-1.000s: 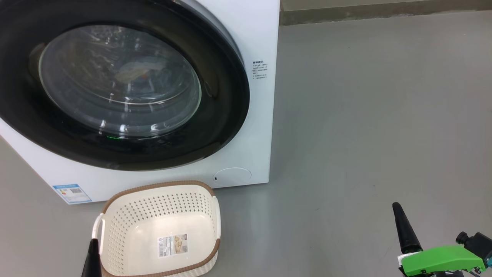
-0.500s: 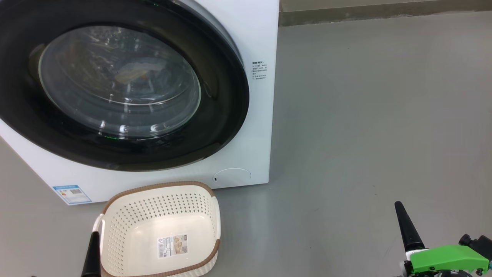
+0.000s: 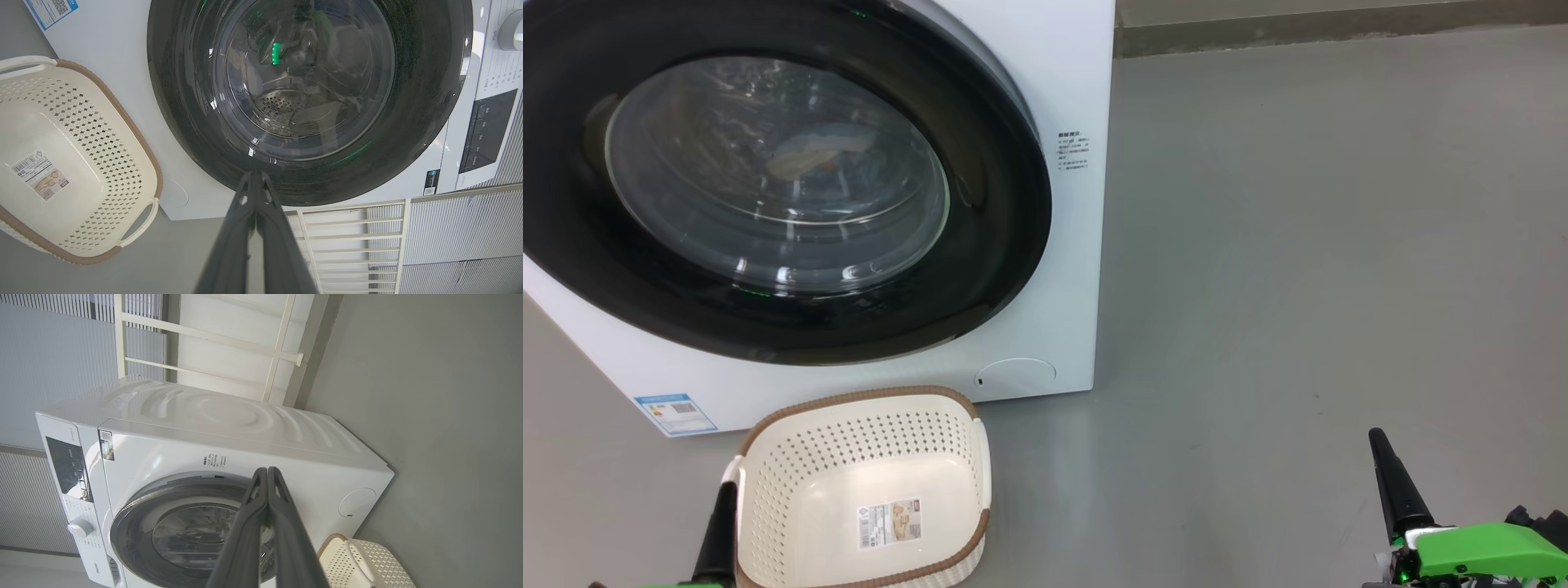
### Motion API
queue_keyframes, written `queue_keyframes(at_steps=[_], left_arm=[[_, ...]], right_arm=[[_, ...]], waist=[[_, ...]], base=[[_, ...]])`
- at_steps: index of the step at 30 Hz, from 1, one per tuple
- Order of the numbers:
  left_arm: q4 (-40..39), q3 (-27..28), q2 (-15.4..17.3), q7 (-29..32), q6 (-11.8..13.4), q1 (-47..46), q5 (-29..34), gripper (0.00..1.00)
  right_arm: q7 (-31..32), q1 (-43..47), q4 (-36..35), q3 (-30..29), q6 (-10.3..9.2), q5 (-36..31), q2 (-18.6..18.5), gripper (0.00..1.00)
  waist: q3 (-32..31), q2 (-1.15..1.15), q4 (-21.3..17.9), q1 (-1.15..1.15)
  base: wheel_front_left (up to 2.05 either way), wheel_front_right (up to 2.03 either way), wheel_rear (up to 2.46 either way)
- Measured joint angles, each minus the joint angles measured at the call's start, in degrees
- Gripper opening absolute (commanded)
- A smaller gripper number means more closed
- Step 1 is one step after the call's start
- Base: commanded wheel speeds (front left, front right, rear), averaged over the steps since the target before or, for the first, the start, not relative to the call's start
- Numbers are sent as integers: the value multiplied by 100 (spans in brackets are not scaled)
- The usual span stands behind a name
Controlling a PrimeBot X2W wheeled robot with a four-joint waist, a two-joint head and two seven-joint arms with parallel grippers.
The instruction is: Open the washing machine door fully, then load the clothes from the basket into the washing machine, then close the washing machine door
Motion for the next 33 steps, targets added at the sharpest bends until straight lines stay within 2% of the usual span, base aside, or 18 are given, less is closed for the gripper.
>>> queue_keyframes(at_steps=[18,33], left_arm=[[159,34,35,286,-119,-255,-1222,0],[169,38,37,286,-120,-307,-1246,0]], right_arm=[[303,-88,36,-90,-1,1206,0,0],[304,-88,40,-110,-2,1245,1,0]], waist=[[-16,0,-9,0],[-16,0,-9,0]], base=[[0,0,0],[0,0,0]])
